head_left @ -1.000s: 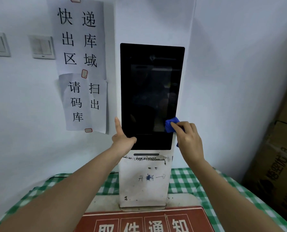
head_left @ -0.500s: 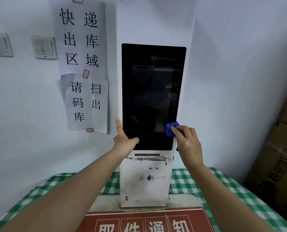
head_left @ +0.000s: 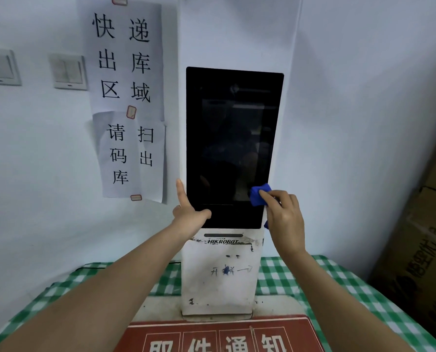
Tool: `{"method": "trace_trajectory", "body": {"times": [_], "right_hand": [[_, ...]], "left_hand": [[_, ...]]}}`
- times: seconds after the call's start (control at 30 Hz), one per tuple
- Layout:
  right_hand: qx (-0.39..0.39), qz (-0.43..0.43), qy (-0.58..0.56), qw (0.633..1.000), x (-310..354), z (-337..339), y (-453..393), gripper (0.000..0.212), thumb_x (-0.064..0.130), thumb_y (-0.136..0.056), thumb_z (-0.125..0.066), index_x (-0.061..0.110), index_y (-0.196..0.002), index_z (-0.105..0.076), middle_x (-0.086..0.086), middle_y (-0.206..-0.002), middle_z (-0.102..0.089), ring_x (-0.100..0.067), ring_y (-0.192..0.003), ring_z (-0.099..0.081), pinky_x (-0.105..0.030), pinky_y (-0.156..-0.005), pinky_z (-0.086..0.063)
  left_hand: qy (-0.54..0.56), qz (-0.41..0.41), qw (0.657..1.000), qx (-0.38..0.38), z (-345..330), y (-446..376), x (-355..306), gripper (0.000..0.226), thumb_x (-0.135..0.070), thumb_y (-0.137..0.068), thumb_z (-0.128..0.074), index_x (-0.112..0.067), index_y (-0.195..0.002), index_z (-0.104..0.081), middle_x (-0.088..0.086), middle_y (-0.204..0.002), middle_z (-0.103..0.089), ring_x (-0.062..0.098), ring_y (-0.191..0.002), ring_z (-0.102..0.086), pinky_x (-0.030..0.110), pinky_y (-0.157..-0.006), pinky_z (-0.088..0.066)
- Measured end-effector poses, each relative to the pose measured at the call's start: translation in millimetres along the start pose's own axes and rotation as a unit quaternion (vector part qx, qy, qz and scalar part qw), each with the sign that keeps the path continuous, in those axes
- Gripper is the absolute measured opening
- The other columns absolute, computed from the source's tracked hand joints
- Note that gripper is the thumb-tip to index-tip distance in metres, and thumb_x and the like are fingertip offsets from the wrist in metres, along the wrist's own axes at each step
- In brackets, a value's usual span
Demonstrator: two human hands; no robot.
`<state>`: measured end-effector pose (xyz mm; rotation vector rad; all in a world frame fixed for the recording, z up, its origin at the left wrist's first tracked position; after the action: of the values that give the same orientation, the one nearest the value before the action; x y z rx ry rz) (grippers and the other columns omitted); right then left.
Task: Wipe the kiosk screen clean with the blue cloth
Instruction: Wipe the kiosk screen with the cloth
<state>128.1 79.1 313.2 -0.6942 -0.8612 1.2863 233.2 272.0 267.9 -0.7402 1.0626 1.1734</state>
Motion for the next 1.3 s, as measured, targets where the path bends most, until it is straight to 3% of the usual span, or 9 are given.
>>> {"method": "trace_trajectory", "body": {"times": [0.1,0.23,0.4,0.57,0.63,0.97,1.07,1.2,1.3], "right_hand": [[0.008,0.006,0.005,1.000,1,-11,11,0.064,-0.021,-0.056,-0.076,0.004,-0.115,-0.067,-0.009,-0.103,-0.064,-0.029,-0.084,-0.054,-0.031,-0.051,-0.051],[0.074,0.028,0.018,0.997,1,-30,39,0.077,-0.023,-0.037,-0.080,0.003,-0.110,-0.069,-0.008,-0.099,-0.065,-0.028,-0.081,-0.057,-0.027,-0.044,-0.049],[0.110,0.079,0.028,0.990,7,-30,46,0.071,-0.021,-0.039,-0.079,0.003,-0.105,-0.071,-0.006,-0.095,-0.065,-0.027,-0.077,-0.058,-0.027,-0.041,-0.047],[0.033,0.029,0.007,0.999,7,-3,7,0.070,-0.021,-0.048,-0.076,0.004,-0.113,-0.068,-0.009,-0.102,-0.064,-0.024,-0.087,-0.050,-0.027,-0.048,-0.047],[0.022,0.023,0.011,0.999,9,-5,2,0.067,-0.020,-0.051,-0.076,0.004,-0.113,-0.068,-0.008,-0.103,-0.064,-0.023,-0.088,-0.047,-0.025,-0.048,-0.043],[0.130,0.107,0.031,0.985,17,-36,49,0.069,-0.021,-0.039,-0.078,0.005,-0.103,-0.071,-0.004,-0.094,-0.064,-0.026,-0.074,-0.056,-0.024,-0.041,-0.043],[0.096,0.090,0.014,0.991,18,-19,26,0.074,-0.023,-0.042,-0.074,0.005,-0.111,-0.069,-0.006,-0.100,-0.064,-0.027,-0.082,-0.055,-0.029,-0.043,-0.047],[0.008,0.037,-0.010,0.999,24,-4,-5,0.057,-0.018,-0.060,-0.072,0.004,-0.113,-0.068,-0.009,-0.104,-0.064,-0.028,-0.085,-0.053,-0.031,-0.050,-0.050],[0.030,0.052,-0.007,0.998,30,-22,9,0.064,-0.021,-0.053,-0.074,0.004,-0.112,-0.068,-0.007,-0.103,-0.064,-0.024,-0.084,-0.048,-0.029,-0.049,-0.048]], "left_hand": [[0.001,-0.002,1.000,0.000,0,-1,1,0.102,-0.013,-0.090,-0.053,-0.044,-0.144,0.027,0.013,-0.149,-0.031,0.003,-0.062,-0.037,0.016,-0.051,-0.029],[0.001,-0.007,1.000,0.000,1,-2,1,0.101,-0.012,-0.090,-0.053,-0.044,-0.144,0.027,0.013,-0.150,-0.030,0.003,-0.062,-0.035,0.017,-0.051,-0.028],[-0.003,-0.003,1.000,0.001,1,0,1,0.103,-0.012,-0.090,-0.054,-0.044,-0.143,0.028,0.015,-0.151,-0.028,0.003,-0.063,-0.036,0.017,-0.051,-0.027],[-0.004,-0.002,1.000,0.005,1,-1,0,0.103,-0.012,-0.090,-0.055,-0.043,-0.144,0.028,0.015,-0.150,-0.030,0.003,-0.063,-0.035,0.018,-0.057,-0.032],[-0.003,-0.001,1.000,0.005,1,-1,1,0.103,-0.012,-0.090,-0.055,-0.043,-0.144,0.028,0.014,-0.151,-0.029,0.003,-0.063,-0.035,0.016,-0.053,-0.030],[-0.008,-0.004,1.000,0.010,1,-1,2,0.103,-0.013,-0.090,-0.054,-0.044,-0.143,0.028,0.014,-0.146,-0.034,0.004,-0.064,-0.039,0.017,-0.051,-0.028],[-0.008,-0.003,1.000,0.015,1,0,1,0.103,-0.013,-0.090,-0.054,-0.043,-0.143,0.029,0.014,-0.148,-0.032,0.004,-0.064,-0.038,0.016,-0.051,-0.028],[-0.005,0.002,1.000,0.018,0,1,0,0.104,-0.013,-0.090,-0.055,-0.044,-0.143,0.029,0.014,-0.150,-0.030,0.004,-0.064,-0.038,0.016,-0.051,-0.029],[-0.005,-0.002,1.000,0.021,0,2,1,0.103,-0.013,-0.090,-0.055,-0.043,-0.144,0.028,0.013,-0.141,-0.037,0.004,-0.063,-0.038,0.017,-0.050,-0.030]]}}
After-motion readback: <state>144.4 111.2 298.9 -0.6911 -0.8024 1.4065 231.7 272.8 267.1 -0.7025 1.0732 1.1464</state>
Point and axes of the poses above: each hand's wrist, its own y-axis away from the middle knuckle, its own z-axis out of the back of the hand, x = y × z, the point moved 10 cm from there along -y, towards the middle knuckle
